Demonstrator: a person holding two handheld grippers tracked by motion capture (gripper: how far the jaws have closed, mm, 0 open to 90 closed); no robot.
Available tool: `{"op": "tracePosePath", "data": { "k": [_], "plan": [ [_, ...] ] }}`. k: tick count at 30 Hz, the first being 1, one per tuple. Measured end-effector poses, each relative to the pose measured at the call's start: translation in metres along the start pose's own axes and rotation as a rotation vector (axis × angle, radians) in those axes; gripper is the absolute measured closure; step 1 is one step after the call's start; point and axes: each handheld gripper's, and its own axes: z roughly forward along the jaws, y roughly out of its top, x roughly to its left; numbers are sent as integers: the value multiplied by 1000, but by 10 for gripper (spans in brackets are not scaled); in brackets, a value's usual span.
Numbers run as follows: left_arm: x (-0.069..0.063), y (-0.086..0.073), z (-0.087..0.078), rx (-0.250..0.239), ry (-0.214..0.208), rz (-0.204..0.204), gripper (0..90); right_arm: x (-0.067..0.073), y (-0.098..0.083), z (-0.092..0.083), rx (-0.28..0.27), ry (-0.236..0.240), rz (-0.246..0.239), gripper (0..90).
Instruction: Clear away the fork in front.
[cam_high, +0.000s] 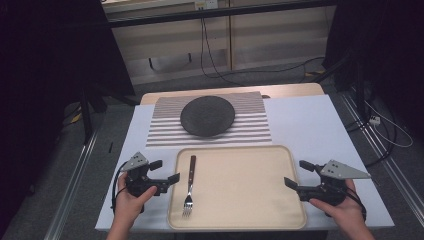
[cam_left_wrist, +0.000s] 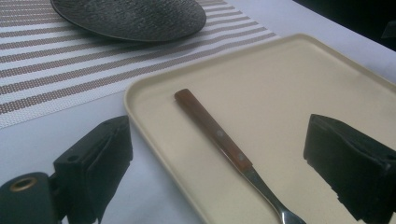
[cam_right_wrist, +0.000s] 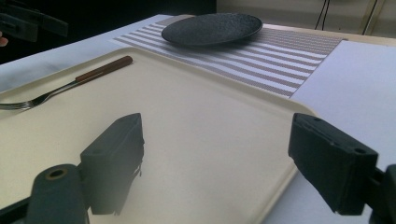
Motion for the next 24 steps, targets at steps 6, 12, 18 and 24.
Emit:
{"op": "tracePosePath", "data": {
  "k": [6, 12, 18, 24],
  "plan": [
    [2, -3, -5, -9, 7, 2, 80, 0, -1, 0, 3, 7, -3, 179],
    [5, -5, -9, -17, 9, 8, 75, -2, -3, -2, 6, 6, -3, 180],
    [8, -8, -10, -14, 12, 10, 69, -4, -6, 0, 24, 3, -9, 181],
    [10, -10, -13, -17, 10, 7, 63, -6, -5, -1, 16, -1, -12, 181]
  ]
}}
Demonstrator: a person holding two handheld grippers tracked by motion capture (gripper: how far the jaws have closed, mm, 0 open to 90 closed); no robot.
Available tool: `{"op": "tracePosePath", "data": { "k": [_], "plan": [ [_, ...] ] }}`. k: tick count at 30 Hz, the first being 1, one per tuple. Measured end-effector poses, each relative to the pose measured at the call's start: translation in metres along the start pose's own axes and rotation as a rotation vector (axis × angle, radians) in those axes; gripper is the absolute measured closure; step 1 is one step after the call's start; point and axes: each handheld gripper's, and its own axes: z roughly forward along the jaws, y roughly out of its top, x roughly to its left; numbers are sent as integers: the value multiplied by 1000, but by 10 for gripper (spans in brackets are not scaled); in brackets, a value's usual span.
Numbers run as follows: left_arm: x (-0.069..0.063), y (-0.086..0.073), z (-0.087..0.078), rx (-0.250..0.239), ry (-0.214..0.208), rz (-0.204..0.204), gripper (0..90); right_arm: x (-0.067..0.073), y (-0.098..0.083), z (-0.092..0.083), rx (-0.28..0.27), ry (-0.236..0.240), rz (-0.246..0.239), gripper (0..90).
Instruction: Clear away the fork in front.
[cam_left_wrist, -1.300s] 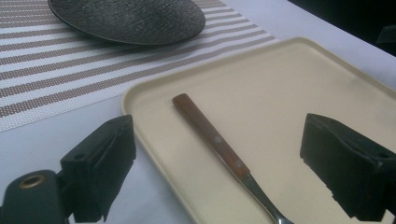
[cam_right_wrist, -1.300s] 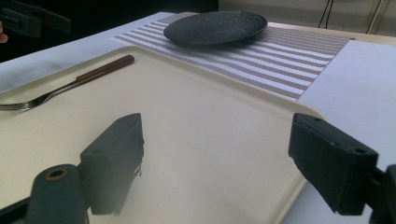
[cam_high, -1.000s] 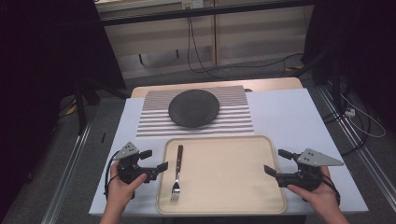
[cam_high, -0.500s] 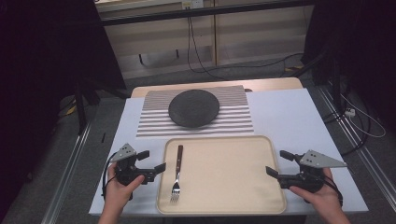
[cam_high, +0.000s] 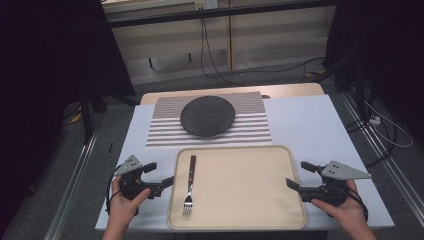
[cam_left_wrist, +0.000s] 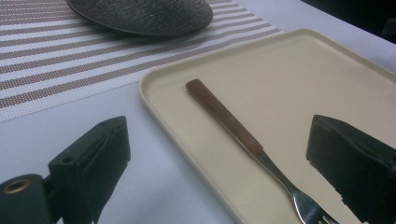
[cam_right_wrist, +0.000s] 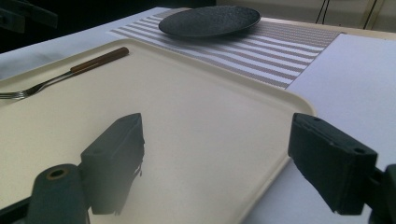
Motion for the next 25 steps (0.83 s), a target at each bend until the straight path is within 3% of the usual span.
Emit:
{"op": "tracePosePath", "data": {
  "k": [6, 13, 25],
  "plan": [
    [3, -1, -3, -8, -3, -2, 59, -1, -1, -1, 3, -6, -4, 182],
    [2, -3, -1, 18, 2, 35, 49, -1, -1, -1, -1, -8, -1, 182],
    [2, -5, 3, 32, 8, 40, 49, -2, -1, -1, 1, -11, -6, 182]
  ]
}}
